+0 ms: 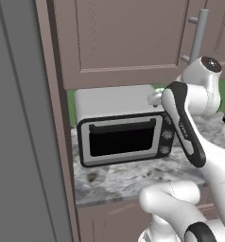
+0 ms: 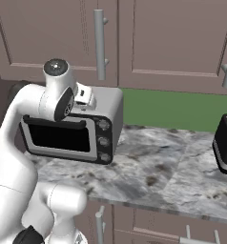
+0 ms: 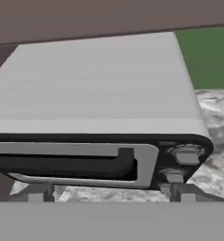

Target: Move the mustard and oil and vinegar bottle from the cabinet to the dining counter.

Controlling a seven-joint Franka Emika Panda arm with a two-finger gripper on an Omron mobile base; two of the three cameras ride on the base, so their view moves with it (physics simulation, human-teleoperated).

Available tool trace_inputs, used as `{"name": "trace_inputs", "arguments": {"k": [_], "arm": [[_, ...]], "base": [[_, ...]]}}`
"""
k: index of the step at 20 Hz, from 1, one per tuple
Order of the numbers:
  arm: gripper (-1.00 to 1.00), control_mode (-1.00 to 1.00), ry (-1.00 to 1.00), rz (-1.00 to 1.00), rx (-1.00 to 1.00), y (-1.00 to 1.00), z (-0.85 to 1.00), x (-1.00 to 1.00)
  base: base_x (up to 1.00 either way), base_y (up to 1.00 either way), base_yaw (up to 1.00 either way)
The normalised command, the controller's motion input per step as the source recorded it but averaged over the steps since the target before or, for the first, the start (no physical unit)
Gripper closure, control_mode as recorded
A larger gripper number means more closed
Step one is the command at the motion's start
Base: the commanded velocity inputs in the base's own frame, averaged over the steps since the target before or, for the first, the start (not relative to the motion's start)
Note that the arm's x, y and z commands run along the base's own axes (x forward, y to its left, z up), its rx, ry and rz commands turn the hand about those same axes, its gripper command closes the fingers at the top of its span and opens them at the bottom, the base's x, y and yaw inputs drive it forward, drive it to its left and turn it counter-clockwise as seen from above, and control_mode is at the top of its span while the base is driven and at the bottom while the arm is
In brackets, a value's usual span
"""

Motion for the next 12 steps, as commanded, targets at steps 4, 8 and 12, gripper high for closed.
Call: {"name": "trace_inputs", "arguments": {"k": [4, 8, 12], "arm": [[-1.0, -1.0, -0.27, -0.04, 0.03, -0.15, 0.4, -0.26], [-1.0, -1.0, -0.02, -0.03, 0.03, -0.26, 0.55, -0.26], [-1.0, -1.0, 0.03, -0.04, 0.0, -0.22, 0.56, -0.21]], "base": [[0.0, 0.0, 0.0], [0.0, 0.0, 0.0], [0.0, 0.0, 0.0]]}}
